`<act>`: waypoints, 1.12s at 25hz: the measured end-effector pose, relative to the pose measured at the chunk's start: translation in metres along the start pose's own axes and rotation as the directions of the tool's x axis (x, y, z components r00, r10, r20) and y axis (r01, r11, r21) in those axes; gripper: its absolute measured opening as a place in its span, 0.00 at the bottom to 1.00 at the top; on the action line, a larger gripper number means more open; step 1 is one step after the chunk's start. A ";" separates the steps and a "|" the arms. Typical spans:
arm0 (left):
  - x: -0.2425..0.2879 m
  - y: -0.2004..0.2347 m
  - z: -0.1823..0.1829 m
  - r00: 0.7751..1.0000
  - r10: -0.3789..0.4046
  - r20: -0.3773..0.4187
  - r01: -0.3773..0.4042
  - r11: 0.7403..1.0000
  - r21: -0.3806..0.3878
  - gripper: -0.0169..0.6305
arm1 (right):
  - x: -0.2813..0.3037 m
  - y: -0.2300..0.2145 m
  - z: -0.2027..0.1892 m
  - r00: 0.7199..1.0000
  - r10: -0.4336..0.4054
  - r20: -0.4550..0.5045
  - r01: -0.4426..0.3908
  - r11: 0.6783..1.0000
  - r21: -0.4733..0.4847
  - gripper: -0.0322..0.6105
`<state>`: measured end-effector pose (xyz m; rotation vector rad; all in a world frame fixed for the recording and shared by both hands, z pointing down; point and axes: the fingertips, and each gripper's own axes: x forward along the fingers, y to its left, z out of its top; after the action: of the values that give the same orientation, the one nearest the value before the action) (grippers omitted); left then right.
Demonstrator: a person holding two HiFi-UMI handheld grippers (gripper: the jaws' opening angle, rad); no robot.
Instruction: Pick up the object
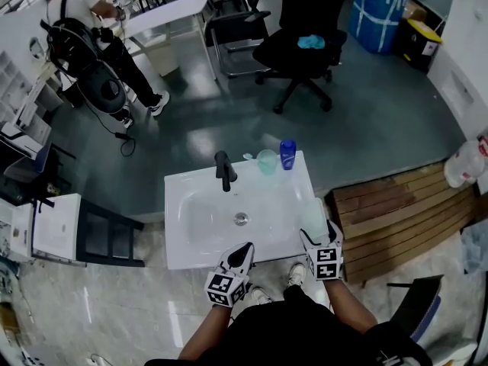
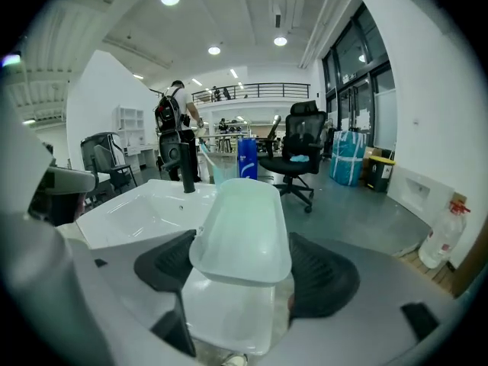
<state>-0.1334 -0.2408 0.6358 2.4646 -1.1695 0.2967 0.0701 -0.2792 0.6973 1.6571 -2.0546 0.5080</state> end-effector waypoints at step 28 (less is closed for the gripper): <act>0.020 0.009 0.072 0.990 0.010 0.143 -0.022 0.996 0.083 0.06 | -0.043 0.009 0.160 0.939 0.005 0.343 0.030 0.995 -0.096 0.66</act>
<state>-0.1257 -0.2910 0.5805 2.5876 -1.2584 0.1809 0.0504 -0.3292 0.5408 1.7978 -2.2665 0.1107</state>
